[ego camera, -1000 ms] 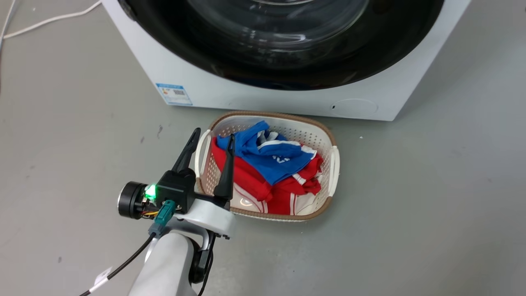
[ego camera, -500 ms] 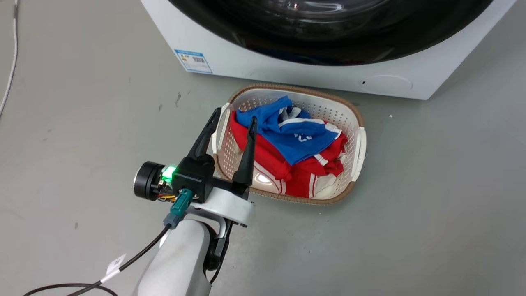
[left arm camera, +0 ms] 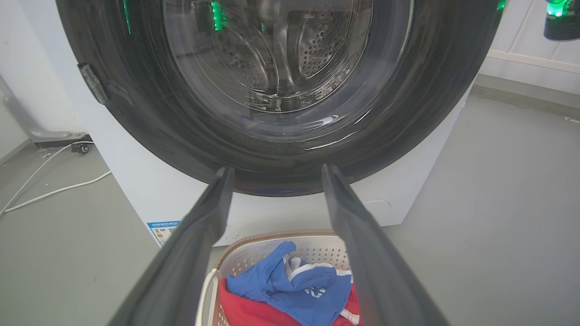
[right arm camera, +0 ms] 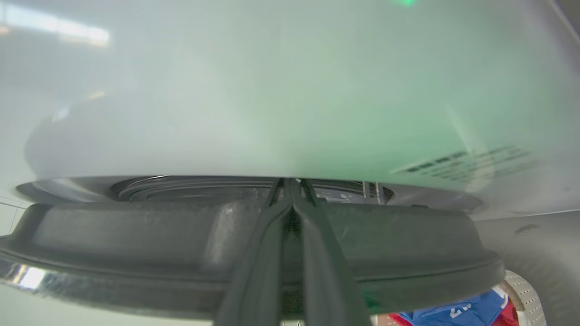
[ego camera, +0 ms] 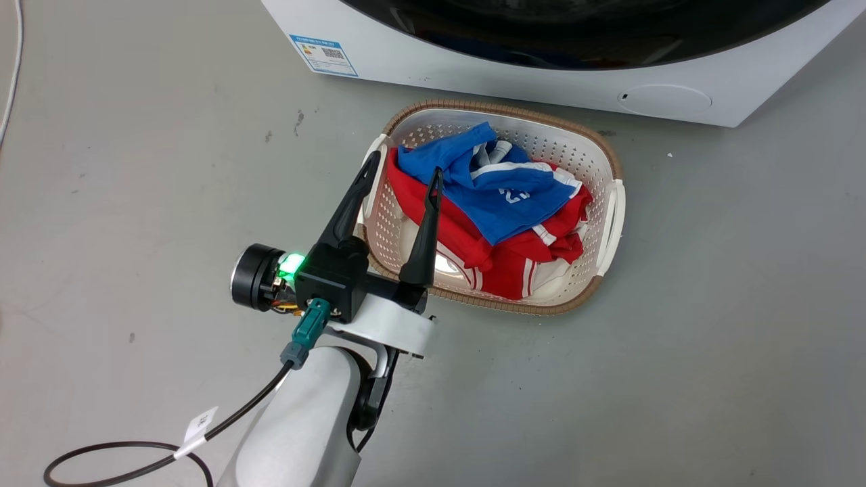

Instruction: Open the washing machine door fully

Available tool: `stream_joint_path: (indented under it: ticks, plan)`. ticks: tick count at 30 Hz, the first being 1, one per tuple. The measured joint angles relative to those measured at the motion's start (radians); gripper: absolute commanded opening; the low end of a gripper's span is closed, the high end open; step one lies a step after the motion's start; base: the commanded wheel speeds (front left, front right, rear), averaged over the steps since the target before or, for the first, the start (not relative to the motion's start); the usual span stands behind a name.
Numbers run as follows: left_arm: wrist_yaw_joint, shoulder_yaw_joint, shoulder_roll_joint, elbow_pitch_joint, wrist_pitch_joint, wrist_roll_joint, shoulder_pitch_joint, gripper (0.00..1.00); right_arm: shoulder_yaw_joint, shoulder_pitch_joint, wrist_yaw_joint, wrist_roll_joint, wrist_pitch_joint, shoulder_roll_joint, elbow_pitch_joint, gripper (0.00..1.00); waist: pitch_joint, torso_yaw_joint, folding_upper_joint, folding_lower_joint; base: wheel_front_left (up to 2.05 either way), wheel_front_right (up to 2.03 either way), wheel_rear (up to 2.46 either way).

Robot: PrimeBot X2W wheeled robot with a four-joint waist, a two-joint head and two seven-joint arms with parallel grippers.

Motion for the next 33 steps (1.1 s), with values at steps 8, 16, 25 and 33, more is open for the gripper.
stream_joint_path:
  ticks: [8,16,25,33]
  plan:
    - [0.006,-0.005,0.0,0.001,0.0,-0.006,-0.005,1.0,0.013,-0.012,0.0,-0.016,0.025,0.0,0.009,0.0,0.001,-0.006,0.0,0.0,0.0,0.0,0.0]
    - [0.007,-0.002,0.0,0.013,0.0,-0.013,-0.006,1.0,0.024,0.014,0.0,-0.015,0.075,0.007,-0.009,0.0,-0.024,-0.016,0.0,0.0,0.0,0.0,0.0]
    - [0.002,0.001,0.0,0.027,0.0,-0.015,0.005,1.0,0.044,0.101,-0.002,-0.013,0.147,0.031,-0.059,0.0,-0.065,-0.031,0.0,-0.0001,0.0,0.0,0.0]
    - [-0.01,0.0,0.0,0.049,0.0,-0.018,0.041,1.0,0.066,0.215,-0.002,-0.008,0.218,0.065,-0.124,0.0,-0.13,-0.036,0.0,-0.0001,0.0,0.0,0.0]
